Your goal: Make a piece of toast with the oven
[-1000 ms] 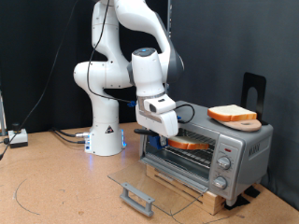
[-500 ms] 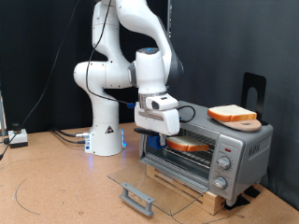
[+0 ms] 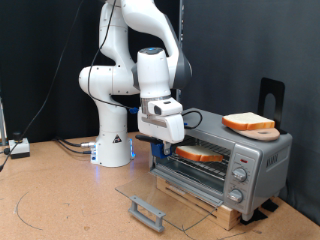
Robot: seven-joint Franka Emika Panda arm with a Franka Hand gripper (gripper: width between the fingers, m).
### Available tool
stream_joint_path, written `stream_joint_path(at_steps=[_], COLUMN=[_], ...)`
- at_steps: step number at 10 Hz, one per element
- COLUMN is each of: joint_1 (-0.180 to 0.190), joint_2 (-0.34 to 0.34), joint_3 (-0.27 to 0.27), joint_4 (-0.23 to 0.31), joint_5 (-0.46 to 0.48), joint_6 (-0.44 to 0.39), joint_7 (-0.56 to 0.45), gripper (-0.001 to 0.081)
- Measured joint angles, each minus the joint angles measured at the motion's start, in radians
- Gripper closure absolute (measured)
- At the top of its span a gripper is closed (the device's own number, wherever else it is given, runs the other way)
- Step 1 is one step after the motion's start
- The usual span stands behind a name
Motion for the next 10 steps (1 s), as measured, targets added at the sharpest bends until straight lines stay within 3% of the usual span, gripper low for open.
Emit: stream_joint_path(at_steps=[4, 8, 10], joint_1=[-0.010, 0.051, 0.058], joint_2=[0.000, -0.001, -0.002], joint_3=[-0.012, 0.004, 0.020], joint_4=[0.009, 0.006, 0.006], joint_5=[0.002, 0.060, 0.066], joint_6=[-0.042, -0.055, -0.054], joint_7=[-0.002, 0.001, 0.017], gripper=[0.0412, 0.0412, 0.0412])
